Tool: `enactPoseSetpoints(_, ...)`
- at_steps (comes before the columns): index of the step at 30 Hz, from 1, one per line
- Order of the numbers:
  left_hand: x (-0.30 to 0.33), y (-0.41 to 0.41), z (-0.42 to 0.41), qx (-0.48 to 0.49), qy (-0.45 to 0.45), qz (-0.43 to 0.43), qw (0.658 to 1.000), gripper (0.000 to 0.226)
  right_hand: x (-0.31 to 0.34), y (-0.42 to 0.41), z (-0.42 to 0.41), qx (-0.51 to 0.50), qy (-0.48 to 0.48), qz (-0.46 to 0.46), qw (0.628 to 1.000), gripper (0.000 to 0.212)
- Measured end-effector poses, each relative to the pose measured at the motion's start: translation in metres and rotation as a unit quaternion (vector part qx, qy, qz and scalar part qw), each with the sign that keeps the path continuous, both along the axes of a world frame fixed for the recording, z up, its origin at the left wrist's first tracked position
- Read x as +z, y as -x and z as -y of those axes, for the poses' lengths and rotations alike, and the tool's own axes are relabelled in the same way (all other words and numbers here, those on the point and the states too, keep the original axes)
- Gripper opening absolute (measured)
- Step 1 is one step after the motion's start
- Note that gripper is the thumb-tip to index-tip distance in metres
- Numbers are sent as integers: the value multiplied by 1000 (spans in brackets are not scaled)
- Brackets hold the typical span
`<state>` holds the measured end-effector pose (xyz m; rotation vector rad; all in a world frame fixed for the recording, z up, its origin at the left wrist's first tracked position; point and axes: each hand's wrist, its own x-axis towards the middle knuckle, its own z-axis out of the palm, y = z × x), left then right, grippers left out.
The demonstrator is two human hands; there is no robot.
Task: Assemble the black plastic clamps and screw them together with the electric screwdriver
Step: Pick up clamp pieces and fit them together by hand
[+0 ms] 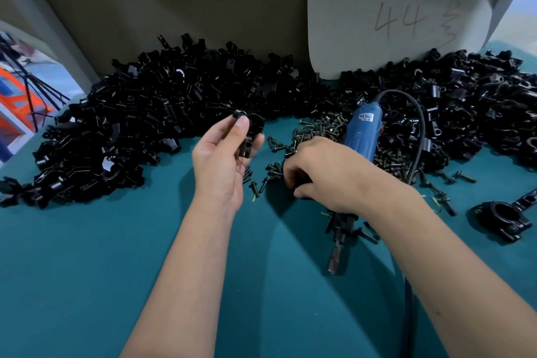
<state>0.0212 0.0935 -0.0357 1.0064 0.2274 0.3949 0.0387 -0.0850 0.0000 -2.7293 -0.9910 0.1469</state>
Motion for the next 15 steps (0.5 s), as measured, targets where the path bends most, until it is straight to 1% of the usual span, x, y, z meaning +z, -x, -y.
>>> enactPoseSetpoints(2,-2,-1,2,-9,-17,-4,1000,8,1,-2,3,-7,-41,-11,999,7)
enactPoseSetpoints(4,-3,-2,4,-16,-50,-8,999,12,5,-5,9,-45,-144,-17,988,8)
enactPoseSetpoints(6,-5,-2,7,-36,-102,3,994,9,9,-9,16,-88,-261,1,961,11)
enactPoseSetpoints(8,-6,-2,12,-62,-169,23,983,15,11,-11,21,-106,-351,12,930,12)
enactPoseSetpoints(10,-8,-1,19,-83,-197,37,976,19,11,-12,23,-104,-378,13,920,11)
enactPoseSetpoints(15,-9,1,23,-114,-192,38,974,18,5,-15,24,-108,-370,28,922,7)
